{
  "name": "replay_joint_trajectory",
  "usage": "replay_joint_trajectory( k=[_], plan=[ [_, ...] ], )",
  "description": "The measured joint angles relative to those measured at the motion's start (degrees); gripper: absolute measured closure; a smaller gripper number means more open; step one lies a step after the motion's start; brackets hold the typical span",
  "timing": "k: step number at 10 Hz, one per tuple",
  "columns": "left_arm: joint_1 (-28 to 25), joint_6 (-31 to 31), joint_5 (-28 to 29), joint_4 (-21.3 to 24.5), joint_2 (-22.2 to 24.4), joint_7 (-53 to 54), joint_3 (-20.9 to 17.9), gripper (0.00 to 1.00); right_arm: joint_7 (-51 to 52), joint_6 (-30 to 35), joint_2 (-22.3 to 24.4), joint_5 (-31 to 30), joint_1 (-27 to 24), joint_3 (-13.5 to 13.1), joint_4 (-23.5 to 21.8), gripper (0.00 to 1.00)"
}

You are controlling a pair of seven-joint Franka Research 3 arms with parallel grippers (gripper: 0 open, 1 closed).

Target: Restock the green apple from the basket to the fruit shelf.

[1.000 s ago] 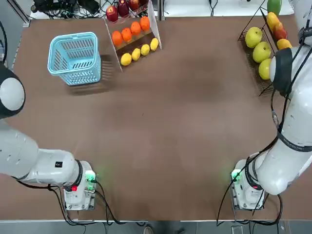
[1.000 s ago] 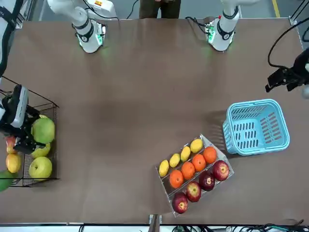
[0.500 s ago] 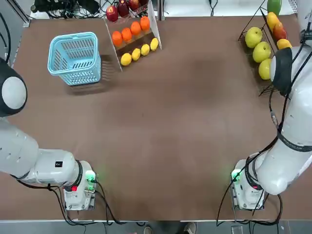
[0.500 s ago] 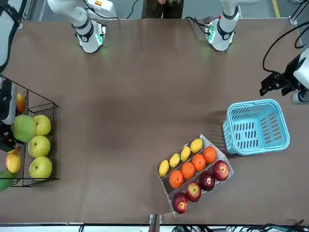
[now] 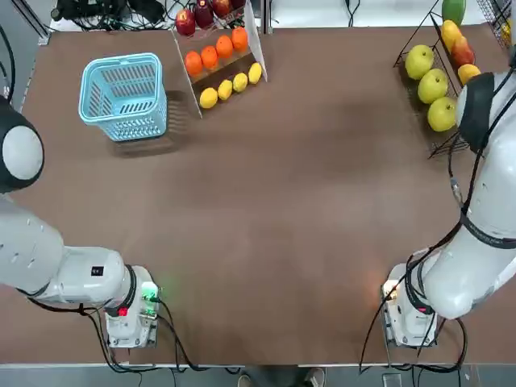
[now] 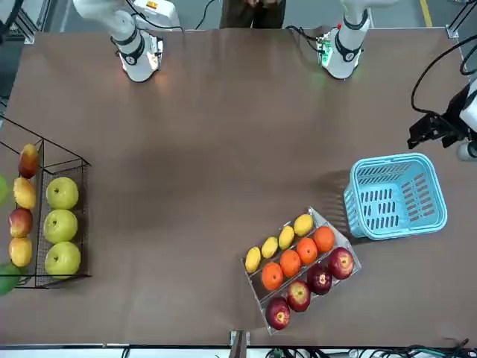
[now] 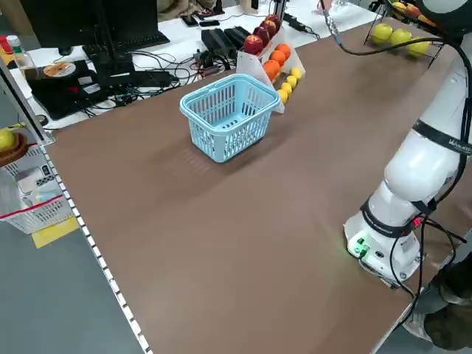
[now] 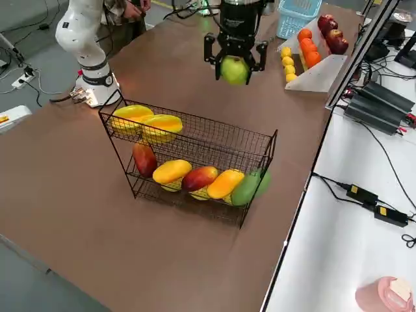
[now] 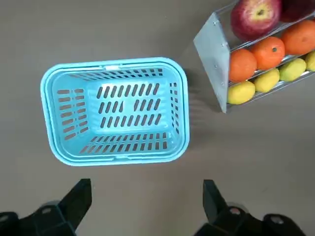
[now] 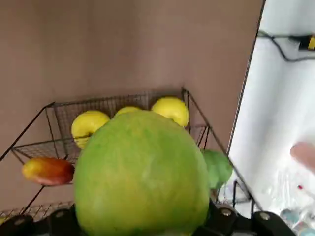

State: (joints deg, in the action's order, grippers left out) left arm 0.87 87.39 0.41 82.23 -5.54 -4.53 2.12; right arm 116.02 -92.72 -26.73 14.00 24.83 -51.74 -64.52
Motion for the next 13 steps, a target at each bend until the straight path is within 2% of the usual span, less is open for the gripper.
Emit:
replay_joint_trajectory(
  k=[3,6,10,13],
  plan=[
    [0.21,0.08,0.1,-0.02,0.02,-0.09,1.47,0.0,-3.65,-0.63,0.01,-3.9,-4.16,-0.3,2.2,0.21],
    [0.14,0.1,0.14,-0.02,0.03,-0.15,1.78,0.0,-4.4,-4.79,-0.49,-5.11,-6.81,-0.12,2.65,0.21],
    [0.15,0.15,0.14,-0.03,0.03,-0.15,1.82,0.0,-4.4,-8.74,-4.28,-5.12,-9.89,1.31,2.63,0.21],
    [0.09,0.59,0.14,-0.04,0.03,-0.15,1.82,0.0,-5.26,-11.43,-7.02,-5.12,-10.19,1.62,2.64,0.21]
  ],
)
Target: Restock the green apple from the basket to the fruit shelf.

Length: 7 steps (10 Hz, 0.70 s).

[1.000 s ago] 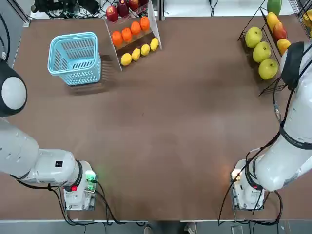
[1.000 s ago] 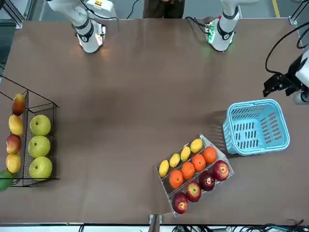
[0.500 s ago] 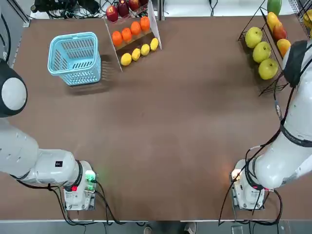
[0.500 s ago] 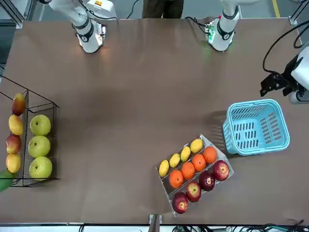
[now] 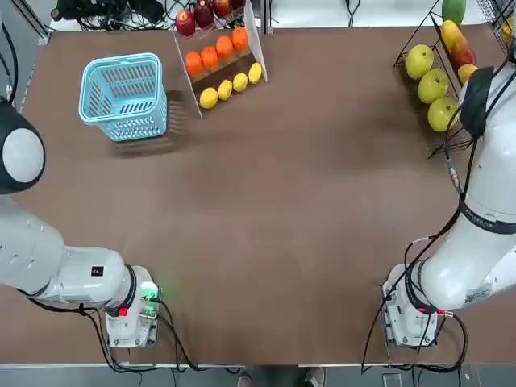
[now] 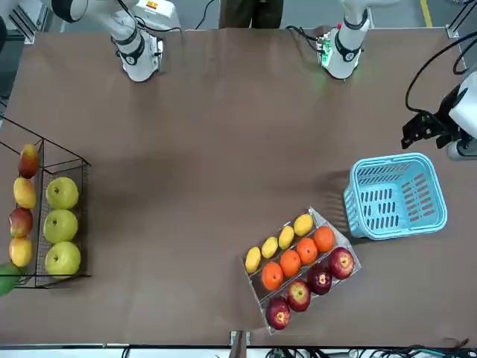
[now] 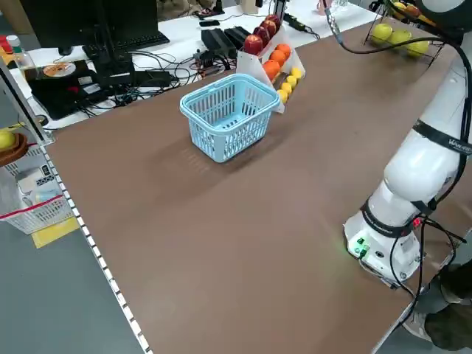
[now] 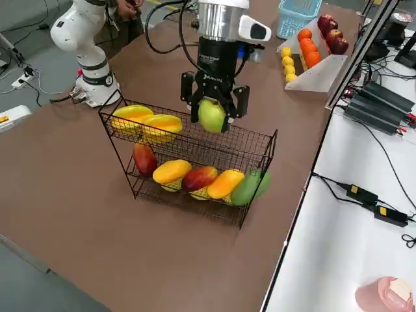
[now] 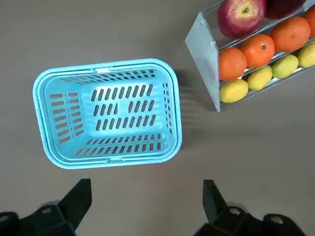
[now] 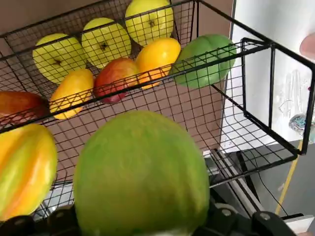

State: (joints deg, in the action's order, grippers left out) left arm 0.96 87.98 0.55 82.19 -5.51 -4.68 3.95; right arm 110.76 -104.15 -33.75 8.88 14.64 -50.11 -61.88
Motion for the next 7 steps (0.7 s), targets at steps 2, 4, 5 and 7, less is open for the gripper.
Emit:
replay_joint_trajectory(
  k=[2,4,5,7],
  plan=[
    [-0.23,0.77,0.0,0.0,0.0,0.0,-0.03,0.0,-0.05,-0.74,-0.36,0.0,-0.56,0.4,0.0,0.21],
    [-0.32,1.06,0.0,0.0,0.0,0.0,-0.05,0.0,-0.05,-0.82,-0.42,0.0,-0.85,0.58,0.02,0.21],
    [-0.4,1.21,0.0,0.0,0.0,0.0,-0.07,0.0,-0.05,-1.26,-0.72,0.0,-0.92,0.71,0.02,0.21],
    [-0.47,1.31,0.0,0.0,0.0,0.0,-0.07,0.0,-0.71,-2.2,-1.65,0.0,-0.96,0.83,0.01,0.21]
  ],
)
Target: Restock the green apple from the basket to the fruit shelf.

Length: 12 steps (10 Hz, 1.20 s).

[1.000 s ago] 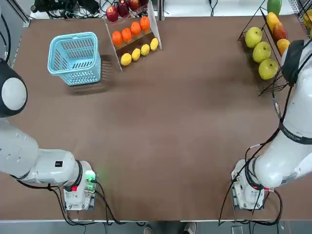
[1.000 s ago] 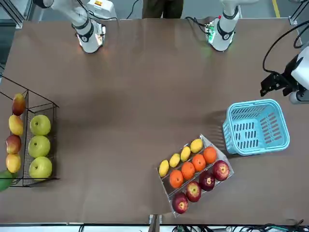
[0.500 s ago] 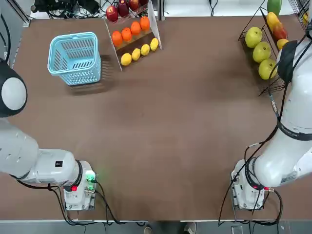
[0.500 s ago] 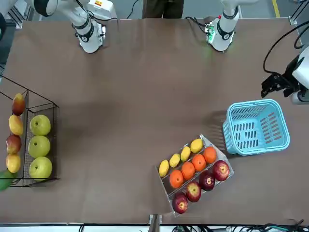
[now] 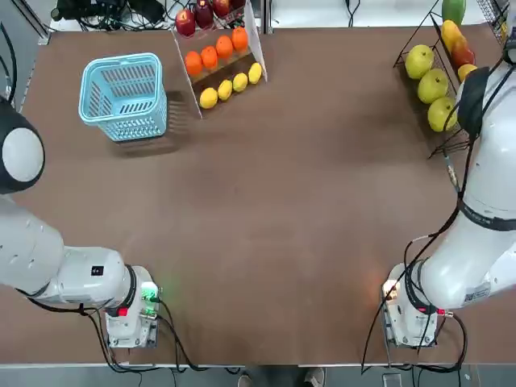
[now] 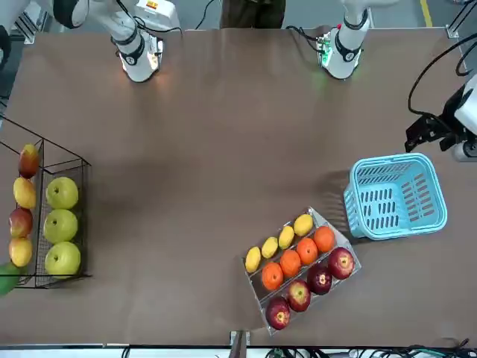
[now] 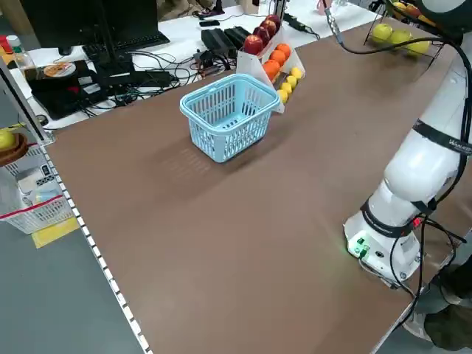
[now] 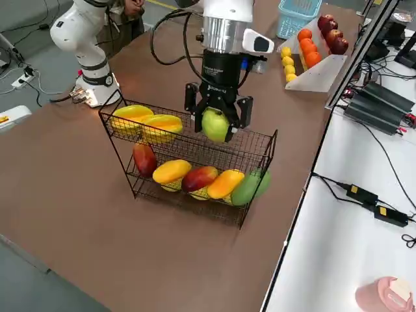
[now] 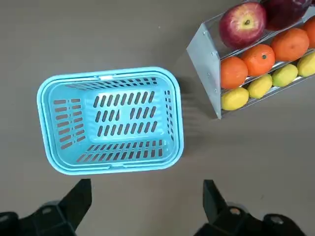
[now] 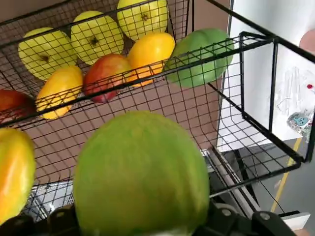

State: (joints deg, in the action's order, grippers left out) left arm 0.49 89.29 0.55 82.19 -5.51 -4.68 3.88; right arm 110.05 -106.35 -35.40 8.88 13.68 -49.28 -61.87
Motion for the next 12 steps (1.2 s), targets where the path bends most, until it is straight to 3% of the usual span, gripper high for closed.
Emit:
replay_joint_trajectory(
  k=[3,5,9,12],
  plan=[
    [0.0,0.04,0.0,0.0,0.0,0.0,0.0,0.0,-1.68,-0.14,-0.17,0.06,-0.04,0.01,0.01,0.21],
    [-0.02,0.05,0.0,0.0,0.0,0.0,-0.01,0.0,-1.91,-0.14,-0.17,0.06,-0.06,0.0,0.15,0.01],
    [-0.05,0.61,0.0,0.0,0.0,0.0,-0.08,0.0,-2.46,-0.14,-0.17,0.11,-0.24,0.0,0.25,0.0],
    [-0.06,0.64,0.0,0.0,0.0,0.0,-0.09,0.0,-12.62,5.41,0.25,0.68,-0.08,-0.06,1.55,0.0]
  ],
)
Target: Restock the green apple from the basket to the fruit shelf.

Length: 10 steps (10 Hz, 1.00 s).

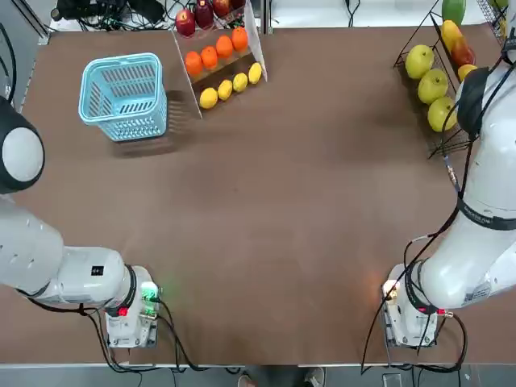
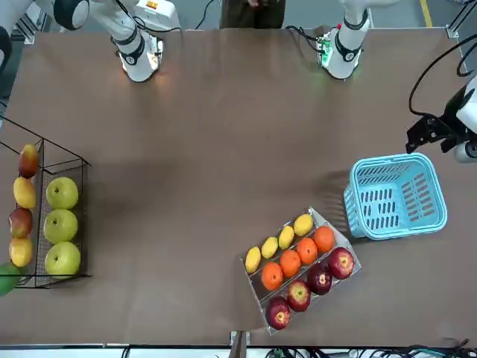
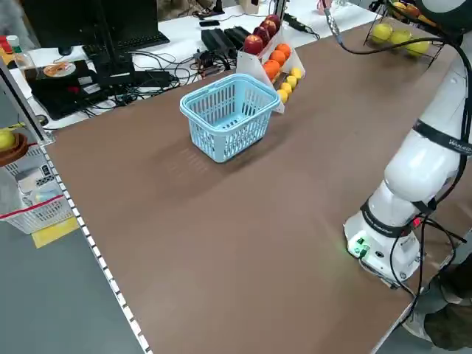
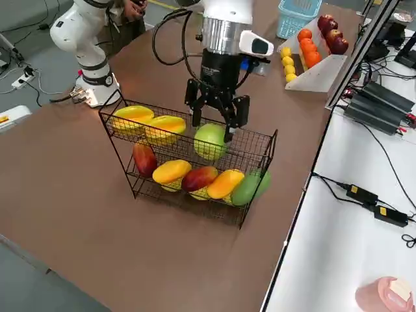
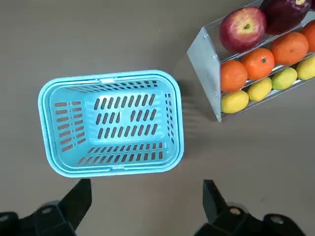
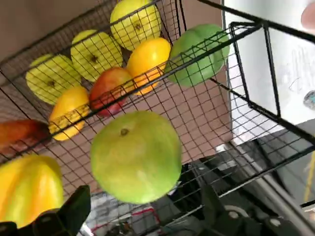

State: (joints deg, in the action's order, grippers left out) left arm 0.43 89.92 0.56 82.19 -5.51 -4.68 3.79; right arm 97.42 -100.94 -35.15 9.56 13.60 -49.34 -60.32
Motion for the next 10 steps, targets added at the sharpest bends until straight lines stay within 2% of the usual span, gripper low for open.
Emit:
replay_joint_trajectory(
  k=[4,8,9,10],
  plan=[
    [-0.01,0.01,0.0,0.01,0.0,0.0,-0.03,0.0,-17.44,8.59,3.05,2.38,1.98,0.09,0.97,0.0],
    [-0.02,0.01,0.0,0.01,0.0,0.0,-0.1,0.0,-36.86,11.63,3.25,7.48,4.75,0.24,0.86,0.0],
    [-0.02,0.01,0.0,0.01,0.0,0.0,-0.1,0.0,-41.65,12.12,3.64,9.06,4.84,0.89,0.68,0.0],
    [-0.02,0.01,0.0,0.01,0.0,0.0,-0.11,0.0,-46.04,12.83,4.38,9.53,4.38,2.8,0.44,0.0]
  ],
)
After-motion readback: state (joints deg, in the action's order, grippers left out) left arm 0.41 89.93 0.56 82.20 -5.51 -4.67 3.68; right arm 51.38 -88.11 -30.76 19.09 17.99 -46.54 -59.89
